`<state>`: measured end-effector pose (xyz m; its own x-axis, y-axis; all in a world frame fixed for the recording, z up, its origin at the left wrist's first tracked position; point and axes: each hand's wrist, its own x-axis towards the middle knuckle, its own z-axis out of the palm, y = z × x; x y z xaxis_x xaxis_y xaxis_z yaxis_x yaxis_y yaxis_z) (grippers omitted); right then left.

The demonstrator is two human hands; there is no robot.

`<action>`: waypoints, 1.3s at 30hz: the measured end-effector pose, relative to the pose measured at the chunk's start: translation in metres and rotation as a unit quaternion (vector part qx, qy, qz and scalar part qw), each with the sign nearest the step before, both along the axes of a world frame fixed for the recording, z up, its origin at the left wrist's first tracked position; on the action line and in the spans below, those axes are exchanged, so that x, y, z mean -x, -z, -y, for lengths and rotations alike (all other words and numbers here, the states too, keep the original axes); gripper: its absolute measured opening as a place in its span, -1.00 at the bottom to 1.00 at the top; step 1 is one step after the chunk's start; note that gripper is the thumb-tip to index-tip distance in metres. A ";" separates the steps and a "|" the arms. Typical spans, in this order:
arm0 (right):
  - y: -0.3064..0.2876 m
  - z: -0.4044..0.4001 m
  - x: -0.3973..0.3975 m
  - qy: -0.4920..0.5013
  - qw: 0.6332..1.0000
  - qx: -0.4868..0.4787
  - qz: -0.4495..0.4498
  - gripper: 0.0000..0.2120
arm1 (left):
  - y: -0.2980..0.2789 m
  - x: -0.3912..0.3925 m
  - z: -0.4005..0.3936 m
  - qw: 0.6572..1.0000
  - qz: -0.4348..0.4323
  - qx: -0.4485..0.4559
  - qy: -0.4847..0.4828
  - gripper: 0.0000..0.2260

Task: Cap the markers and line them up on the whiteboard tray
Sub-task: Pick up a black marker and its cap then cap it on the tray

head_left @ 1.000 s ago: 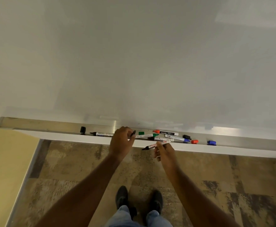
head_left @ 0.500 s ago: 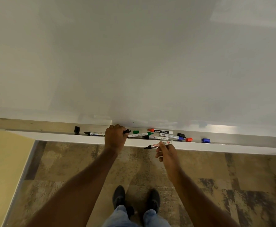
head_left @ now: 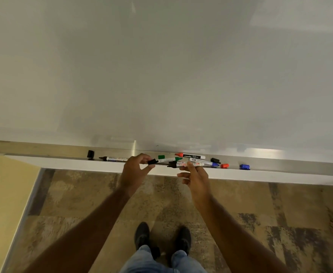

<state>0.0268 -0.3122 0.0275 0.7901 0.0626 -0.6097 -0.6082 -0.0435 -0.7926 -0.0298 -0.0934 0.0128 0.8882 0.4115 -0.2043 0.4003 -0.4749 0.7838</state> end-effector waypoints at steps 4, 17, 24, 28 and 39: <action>-0.008 -0.014 0.000 0.014 0.999 -0.031 -0.003 -0.67 | -0.016 0.017 0.012 1.000 -0.003 0.029 -0.005 -0.81; -0.008 -0.025 0.009 -0.010 0.999 -0.038 -0.006 -0.74 | -0.033 0.026 0.035 0.997 0.000 0.073 -0.007 -0.77; -0.013 -0.018 0.011 -0.036 0.993 -0.108 -0.037 -0.70 | -0.042 0.023 0.041 0.946 -0.014 0.307 -0.102 -0.80; -0.014 -0.019 0.016 -0.055 0.990 -0.120 -0.043 -0.72 | -0.040 0.022 0.045 0.952 -0.012 0.297 -0.077 -0.80; -0.011 -0.023 0.019 -0.085 0.987 -0.134 -0.029 -0.76 | -0.037 0.017 0.032 0.958 -0.015 0.283 -0.041 -0.79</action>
